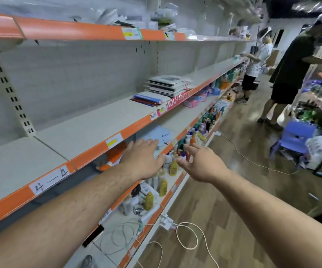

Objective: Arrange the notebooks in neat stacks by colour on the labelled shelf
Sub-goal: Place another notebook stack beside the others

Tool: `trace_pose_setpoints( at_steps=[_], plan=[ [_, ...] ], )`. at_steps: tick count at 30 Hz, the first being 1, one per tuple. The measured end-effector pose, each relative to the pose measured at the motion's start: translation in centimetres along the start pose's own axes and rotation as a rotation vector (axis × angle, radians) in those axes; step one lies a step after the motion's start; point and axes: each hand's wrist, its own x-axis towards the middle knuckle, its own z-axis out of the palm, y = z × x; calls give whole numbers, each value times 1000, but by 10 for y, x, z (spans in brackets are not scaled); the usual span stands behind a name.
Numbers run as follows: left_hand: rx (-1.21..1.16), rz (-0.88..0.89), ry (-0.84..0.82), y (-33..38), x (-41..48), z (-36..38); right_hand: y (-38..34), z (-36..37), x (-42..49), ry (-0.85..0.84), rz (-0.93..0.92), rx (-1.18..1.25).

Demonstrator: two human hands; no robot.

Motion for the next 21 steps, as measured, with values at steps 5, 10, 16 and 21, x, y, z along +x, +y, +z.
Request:
trace_pose_setpoints(
  at_steps=[5, 10, 16, 21],
  plan=[
    [9, 73, -7, 24, 64, 13, 42, -1, 44, 14, 58, 16],
    [-8, 129, -12, 37, 144, 29, 83, 0, 107, 57, 116, 17],
    [-25, 208, -1, 47, 238, 30, 118, -8, 185, 68, 143, 1],
    [-20, 240, 7, 48, 309, 33, 143, -14, 243, 95, 170, -15]
  ],
)
